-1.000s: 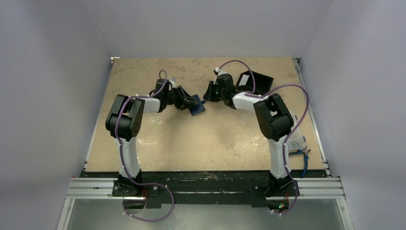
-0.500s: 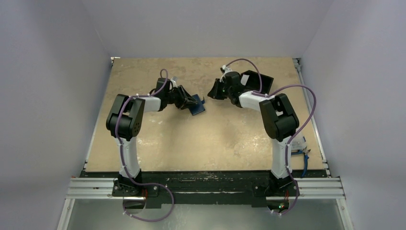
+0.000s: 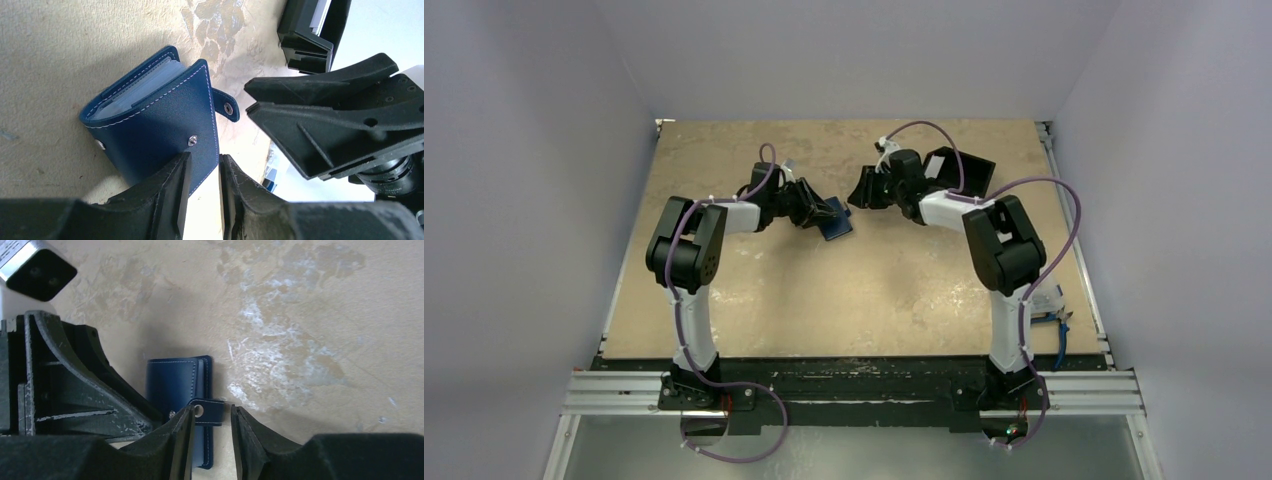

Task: Put the credit cards into the card holder
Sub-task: Close the card holder at the center of the board.

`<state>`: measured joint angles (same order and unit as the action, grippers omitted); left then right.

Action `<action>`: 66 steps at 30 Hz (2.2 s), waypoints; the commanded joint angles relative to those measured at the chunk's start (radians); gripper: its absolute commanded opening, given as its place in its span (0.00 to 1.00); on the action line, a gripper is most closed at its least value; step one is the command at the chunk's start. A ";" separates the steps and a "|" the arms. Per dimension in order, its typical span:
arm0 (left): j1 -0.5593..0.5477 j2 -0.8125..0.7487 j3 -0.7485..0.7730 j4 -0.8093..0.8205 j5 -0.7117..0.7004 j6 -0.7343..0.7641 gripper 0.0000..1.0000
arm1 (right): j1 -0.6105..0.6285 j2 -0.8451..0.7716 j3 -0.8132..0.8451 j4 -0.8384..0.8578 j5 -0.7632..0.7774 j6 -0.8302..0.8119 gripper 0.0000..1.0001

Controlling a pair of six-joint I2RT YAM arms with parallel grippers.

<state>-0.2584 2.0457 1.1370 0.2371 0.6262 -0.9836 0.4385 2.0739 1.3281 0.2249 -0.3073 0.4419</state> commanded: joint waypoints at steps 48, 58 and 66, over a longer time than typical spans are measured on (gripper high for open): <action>-0.018 0.040 0.003 -0.056 -0.049 0.043 0.31 | 0.047 -0.007 0.108 -0.099 0.013 -0.109 0.28; -0.019 0.042 0.004 -0.055 -0.049 0.042 0.31 | 0.039 -0.015 0.094 -0.089 0.001 -0.105 0.29; -0.021 0.041 0.005 -0.055 -0.050 0.045 0.30 | 0.021 -0.030 0.064 -0.054 -0.048 -0.083 0.03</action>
<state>-0.2600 2.0460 1.1370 0.2375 0.6258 -0.9833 0.4755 2.1078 1.4082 0.1127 -0.3092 0.3420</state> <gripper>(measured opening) 0.303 0.128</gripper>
